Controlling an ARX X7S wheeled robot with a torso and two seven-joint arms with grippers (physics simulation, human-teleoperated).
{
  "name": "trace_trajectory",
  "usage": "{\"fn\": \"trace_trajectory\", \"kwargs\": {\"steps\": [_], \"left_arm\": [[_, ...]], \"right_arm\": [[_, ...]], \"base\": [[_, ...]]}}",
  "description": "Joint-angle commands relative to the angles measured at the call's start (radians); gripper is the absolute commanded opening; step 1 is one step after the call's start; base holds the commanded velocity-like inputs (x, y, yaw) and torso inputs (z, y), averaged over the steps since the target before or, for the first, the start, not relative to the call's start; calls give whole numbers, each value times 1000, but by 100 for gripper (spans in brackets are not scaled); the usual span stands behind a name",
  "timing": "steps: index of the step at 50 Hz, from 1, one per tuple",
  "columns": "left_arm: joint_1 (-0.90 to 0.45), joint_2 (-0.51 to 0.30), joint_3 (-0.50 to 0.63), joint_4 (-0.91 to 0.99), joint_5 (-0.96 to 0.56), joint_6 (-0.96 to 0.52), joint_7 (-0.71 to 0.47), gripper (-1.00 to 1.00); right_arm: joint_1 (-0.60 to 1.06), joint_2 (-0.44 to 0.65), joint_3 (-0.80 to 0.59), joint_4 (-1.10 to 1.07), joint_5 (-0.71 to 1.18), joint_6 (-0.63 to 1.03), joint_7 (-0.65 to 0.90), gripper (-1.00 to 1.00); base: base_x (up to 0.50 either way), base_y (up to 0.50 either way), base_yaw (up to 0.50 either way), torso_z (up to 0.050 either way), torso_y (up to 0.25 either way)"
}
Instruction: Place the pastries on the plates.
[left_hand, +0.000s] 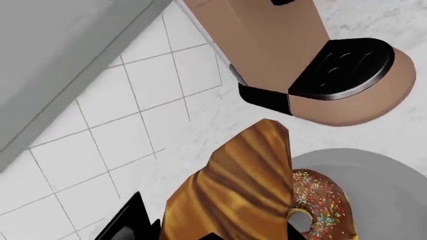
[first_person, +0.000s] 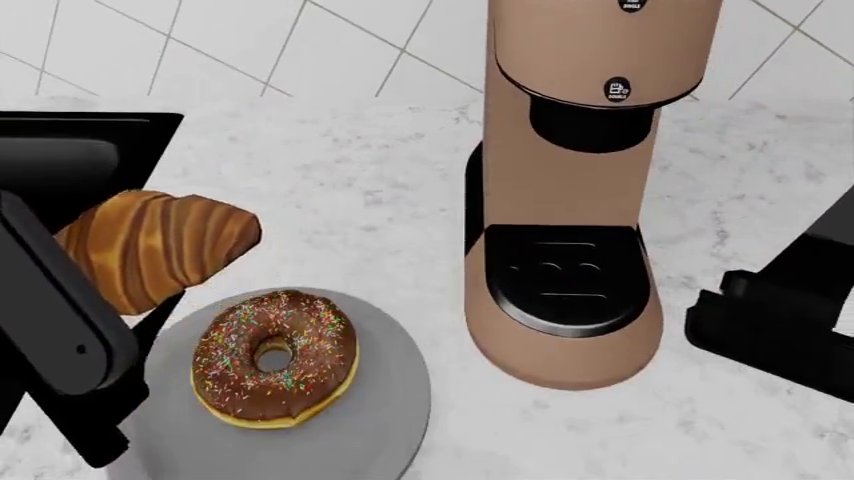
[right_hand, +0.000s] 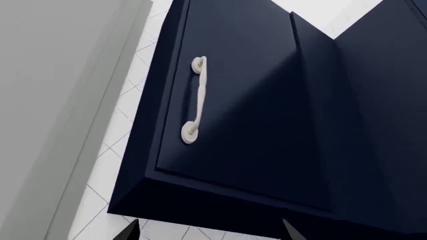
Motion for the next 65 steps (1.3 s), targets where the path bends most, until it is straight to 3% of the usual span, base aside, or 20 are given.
{"fn": "trace_trajectory", "kwargs": {"steps": [1,12,25,65], "left_arm": [[20,-77,-91,53,-89,40,-141,-100],[86,-153,-126,109,-152,136,-280,-100],[204,-204,-139,85,-116,299,-305,-100],[230,-225,-151,74,-136,324,-327,-100]], "right_arm": [[-3,-24,38,49,89,-55,-70,100],[-42,-35,39,138,211,-168,-159,100],[-17,-63,20,121,211,-80,-167,100],[-18,-80,23,113,204,-46,-166,100]], "base": [[0,0,0,0,0],[0,45,0,0,0],[0,500,0,0,0],[0,500,0,0,0]]}}
